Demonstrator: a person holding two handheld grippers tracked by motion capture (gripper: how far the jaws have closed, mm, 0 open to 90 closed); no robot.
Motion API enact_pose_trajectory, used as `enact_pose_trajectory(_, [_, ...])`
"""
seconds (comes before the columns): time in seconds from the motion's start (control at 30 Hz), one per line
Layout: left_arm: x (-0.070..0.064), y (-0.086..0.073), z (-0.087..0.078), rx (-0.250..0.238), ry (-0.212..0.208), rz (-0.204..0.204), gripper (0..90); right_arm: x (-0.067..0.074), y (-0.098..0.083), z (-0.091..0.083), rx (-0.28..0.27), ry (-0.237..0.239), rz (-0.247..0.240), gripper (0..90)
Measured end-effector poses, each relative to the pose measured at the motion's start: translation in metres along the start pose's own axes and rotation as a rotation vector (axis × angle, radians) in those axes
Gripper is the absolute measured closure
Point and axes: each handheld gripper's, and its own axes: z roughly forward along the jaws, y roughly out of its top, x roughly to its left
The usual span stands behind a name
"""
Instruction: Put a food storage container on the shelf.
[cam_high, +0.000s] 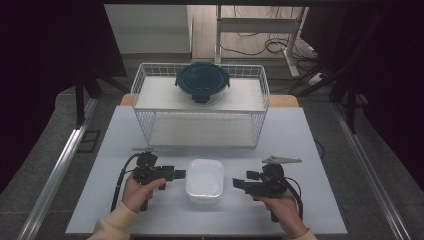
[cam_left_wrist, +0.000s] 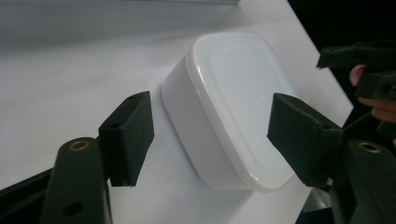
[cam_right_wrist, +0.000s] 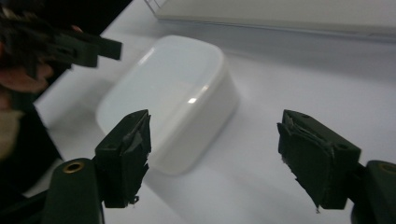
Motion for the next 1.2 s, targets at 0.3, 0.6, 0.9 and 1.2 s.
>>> enact_pose_trajectory(0.3, [0.002,0.001,0.007,0.016,-0.068,-0.044,33.2,-0.001,0.012,0.037,0.019,0.04,0.096,32.8])
enact_pose_trajectory(0.6, [0.002,-0.001,0.015,0.033,-0.088,-0.053,36.1,0.0,0.004,0.045,0.034,0.058,0.106,35.9])
enact_pose_trajectory(0.9, [0.008,-0.006,0.022,0.047,-0.125,-0.092,43.7,-0.001,0.0,0.053,0.055,0.057,0.108,42.7])
enact_pose_trajectory(1.2, [0.009,-0.008,0.028,0.066,-0.151,-0.113,54.5,-0.004,-0.004,0.056,0.055,0.101,0.156,53.4])
